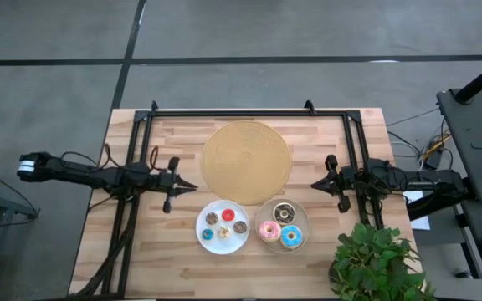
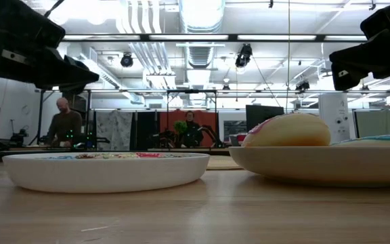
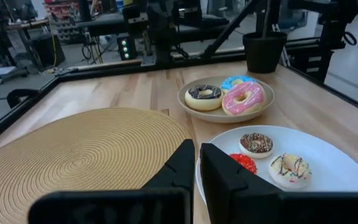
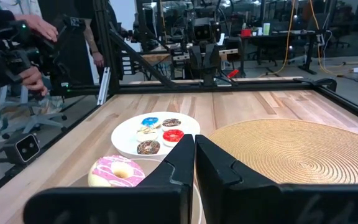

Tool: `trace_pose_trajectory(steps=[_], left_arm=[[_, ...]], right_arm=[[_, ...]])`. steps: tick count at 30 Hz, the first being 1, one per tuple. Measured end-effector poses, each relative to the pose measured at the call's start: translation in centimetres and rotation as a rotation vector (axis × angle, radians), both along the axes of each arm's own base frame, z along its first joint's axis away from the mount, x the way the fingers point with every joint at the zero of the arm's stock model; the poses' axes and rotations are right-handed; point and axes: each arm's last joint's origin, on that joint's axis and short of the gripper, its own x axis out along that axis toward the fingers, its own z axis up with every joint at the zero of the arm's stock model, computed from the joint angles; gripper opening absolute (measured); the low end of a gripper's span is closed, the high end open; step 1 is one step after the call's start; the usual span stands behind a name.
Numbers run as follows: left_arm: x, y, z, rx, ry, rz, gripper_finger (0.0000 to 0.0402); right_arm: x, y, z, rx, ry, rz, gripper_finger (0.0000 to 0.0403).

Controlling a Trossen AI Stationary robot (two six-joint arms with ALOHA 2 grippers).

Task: Pick & Place donuts
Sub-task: Return to Home Position

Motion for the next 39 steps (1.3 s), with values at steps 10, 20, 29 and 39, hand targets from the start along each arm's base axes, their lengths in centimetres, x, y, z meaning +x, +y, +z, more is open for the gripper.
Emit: trace_pose_trajectory(steps=[10, 20, 29, 39], left_arm=[[-0.8, 0.0, 0.0, 0.011, -0.065, -0.001, 0.0], [-1.4, 0.1, 0.6, 0.019, -0.115, -0.001, 0.0], [-2.3, 0.1, 0.6, 0.021, -0.124, -0.001, 0.0], [-2.9, 0.1, 0.6, 0.017, -0.138, 0.0, 0.0]], right_arm=[[0.0, 0.0, 0.0, 0.0, 0.0, 0.0, 0.0008], [0.0, 0.0, 0.0, 0.0, 0.0, 0.0, 0.0008], [0.0, 0.0, 0.0, 0.0, 0.001, 0.0, 0.0008], [0.0, 0.0, 0.0, 0.0, 0.001, 0.0, 0.0008]])
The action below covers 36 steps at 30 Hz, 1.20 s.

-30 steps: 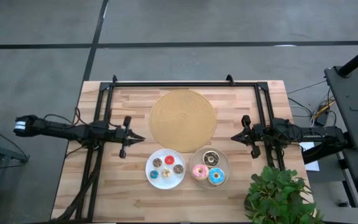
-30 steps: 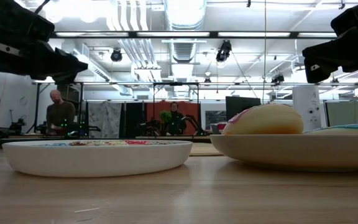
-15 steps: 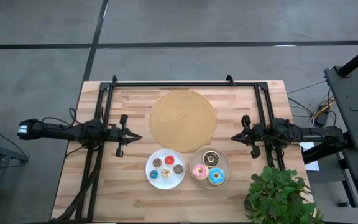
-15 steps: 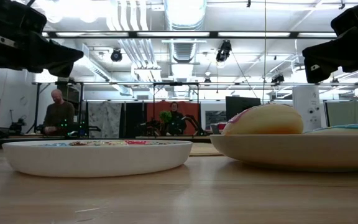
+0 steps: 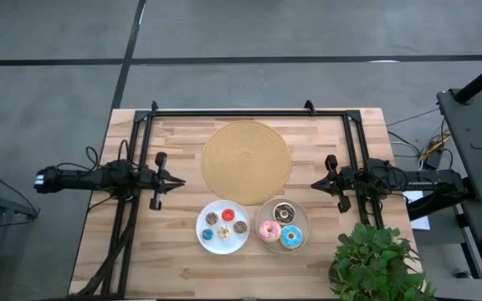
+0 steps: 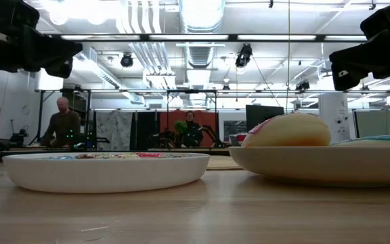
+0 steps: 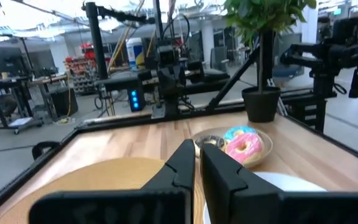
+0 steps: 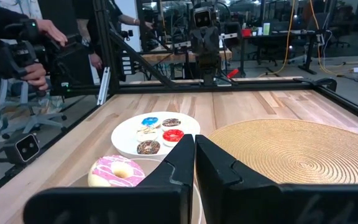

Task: Pick & Place donuts
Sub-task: Return to Home Position

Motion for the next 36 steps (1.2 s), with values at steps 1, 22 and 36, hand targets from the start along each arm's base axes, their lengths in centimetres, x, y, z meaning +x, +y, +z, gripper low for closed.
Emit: trace_pose_trajectory(steps=[1, 22, 36], left_arm=[[-0.03, 0.0, -0.09, 0.0, 0.009, 0.0, 0.0], [-0.68, 0.07, -0.36, -0.045, 0.018, 0.016, 0.0], [-0.65, 0.1, -0.45, -0.058, 0.029, 0.026, 0.0]], right_arm=[[0.0, 0.0, 0.0, 0.0, 0.0, 0.0, 0.0008], [0.0, 0.0, 0.0, 0.0, 0.0, 0.0, 0.0008], [0.0, 0.0, 0.0, 0.0, 0.0, 0.0, 0.0008]])
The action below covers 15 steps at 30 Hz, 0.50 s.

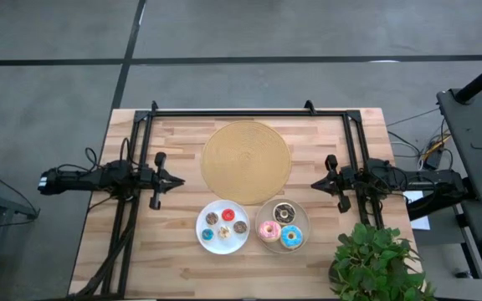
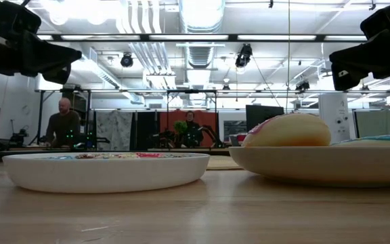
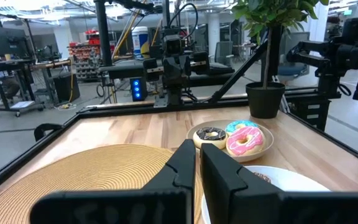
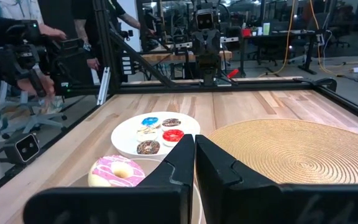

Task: Pick & Place donuts
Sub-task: Return to Home Position

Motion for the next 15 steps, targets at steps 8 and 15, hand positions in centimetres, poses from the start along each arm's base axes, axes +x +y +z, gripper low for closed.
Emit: trace_pose_trajectory(steps=[8, 15], left_arm=[[0.01, 0.02, -0.03, 0.014, 0.002, 0.008, 0.0], [0.12, 0.08, 0.03, 0.038, -0.001, 0.027, 0.0]], right_arm=[[0.0, 0.0, 0.0, 0.0, 0.0, 0.0, 0.0008], [0.0, 0.0, 0.0, 0.0, 0.0, 0.0, 0.0008]])
